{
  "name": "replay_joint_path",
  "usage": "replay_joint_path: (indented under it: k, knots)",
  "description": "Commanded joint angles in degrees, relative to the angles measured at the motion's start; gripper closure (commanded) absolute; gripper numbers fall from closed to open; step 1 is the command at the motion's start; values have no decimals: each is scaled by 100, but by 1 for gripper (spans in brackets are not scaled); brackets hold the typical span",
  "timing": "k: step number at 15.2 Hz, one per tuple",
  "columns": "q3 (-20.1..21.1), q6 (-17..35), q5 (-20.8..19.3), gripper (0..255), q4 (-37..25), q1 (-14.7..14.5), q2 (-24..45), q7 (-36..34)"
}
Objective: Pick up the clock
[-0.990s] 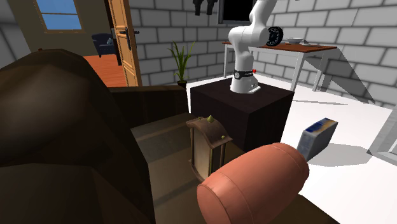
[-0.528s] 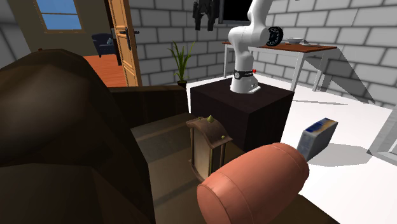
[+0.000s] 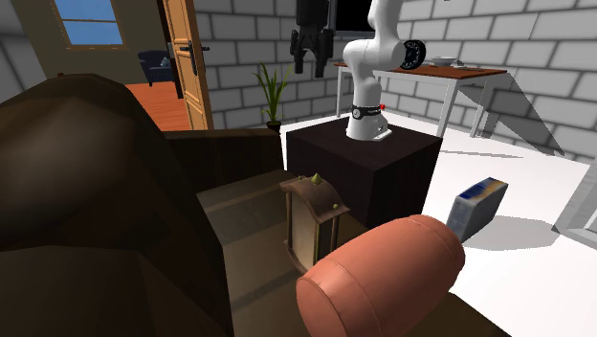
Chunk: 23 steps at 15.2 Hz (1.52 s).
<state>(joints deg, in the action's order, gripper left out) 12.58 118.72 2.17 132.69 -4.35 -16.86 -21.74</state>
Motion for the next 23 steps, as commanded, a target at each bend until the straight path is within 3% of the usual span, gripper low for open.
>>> replay_joint_path:
  k: [1,9,16,23]
  knots:
    - [118,326,-32,0,-69,-28,426,-163]
    - [469,1063,-389,0,-810,-227,2061,-895]
    - [519,1401,-852,0,-1820,-591,3565,-1510]
    - [439,1785,-1021,0,-1858,-690,4013,-1639]
